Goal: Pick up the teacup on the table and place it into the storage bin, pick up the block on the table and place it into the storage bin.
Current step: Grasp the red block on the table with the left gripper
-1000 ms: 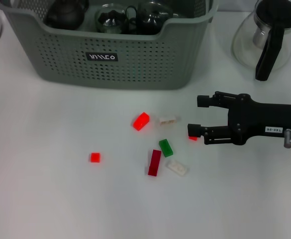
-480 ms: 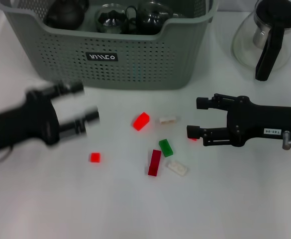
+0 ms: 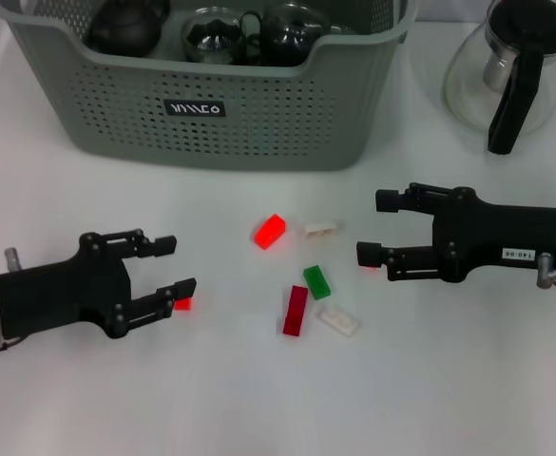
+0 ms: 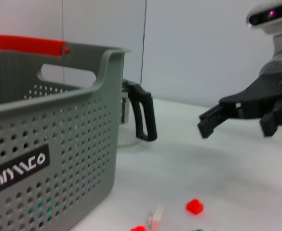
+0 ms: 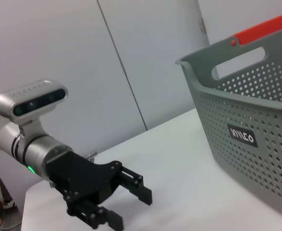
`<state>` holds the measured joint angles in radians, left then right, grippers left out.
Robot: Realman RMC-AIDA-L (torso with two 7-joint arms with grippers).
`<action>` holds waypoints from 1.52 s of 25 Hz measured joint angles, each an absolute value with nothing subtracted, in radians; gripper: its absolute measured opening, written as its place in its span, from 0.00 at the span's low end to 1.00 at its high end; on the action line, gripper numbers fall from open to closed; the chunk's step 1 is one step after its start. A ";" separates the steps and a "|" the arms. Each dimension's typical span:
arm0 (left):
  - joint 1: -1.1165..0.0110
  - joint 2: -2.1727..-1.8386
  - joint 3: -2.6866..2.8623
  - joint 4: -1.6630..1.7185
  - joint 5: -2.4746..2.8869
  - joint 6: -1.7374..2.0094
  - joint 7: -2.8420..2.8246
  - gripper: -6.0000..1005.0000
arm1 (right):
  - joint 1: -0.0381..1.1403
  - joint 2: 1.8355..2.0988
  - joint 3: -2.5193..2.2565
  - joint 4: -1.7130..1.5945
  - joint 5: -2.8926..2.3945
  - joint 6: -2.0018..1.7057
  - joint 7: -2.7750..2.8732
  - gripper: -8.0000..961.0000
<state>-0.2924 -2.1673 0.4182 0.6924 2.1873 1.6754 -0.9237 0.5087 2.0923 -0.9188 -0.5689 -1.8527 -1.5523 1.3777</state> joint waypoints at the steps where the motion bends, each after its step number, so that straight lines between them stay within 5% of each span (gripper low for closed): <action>1: -0.292 -2.167 0.418 0.688 2.188 1.669 -0.915 0.65 | 0.507 2.092 -0.919 -0.569 -1.853 -1.552 1.378 0.99; 3: -0.292 -2.168 0.419 0.666 2.192 1.642 -0.858 0.64 | 0.505 2.092 -0.919 -0.569 -1.853 -1.552 1.378 0.99; 8: -0.286 -2.169 0.419 0.629 2.202 1.609 -0.770 0.44 | 0.502 2.091 -0.919 -0.569 -1.853 -1.552 1.376 0.99; 38: -0.298 -2.171 0.469 0.580 2.255 1.471 -0.757 0.42 | 0.506 2.092 -0.919 -0.569 -1.853 -1.551 1.376 0.99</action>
<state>-0.2979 -2.1706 0.4694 0.5805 2.2550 1.4713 -0.7565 0.5060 2.0924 -0.9189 -0.5692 -1.8530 -1.5508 1.3759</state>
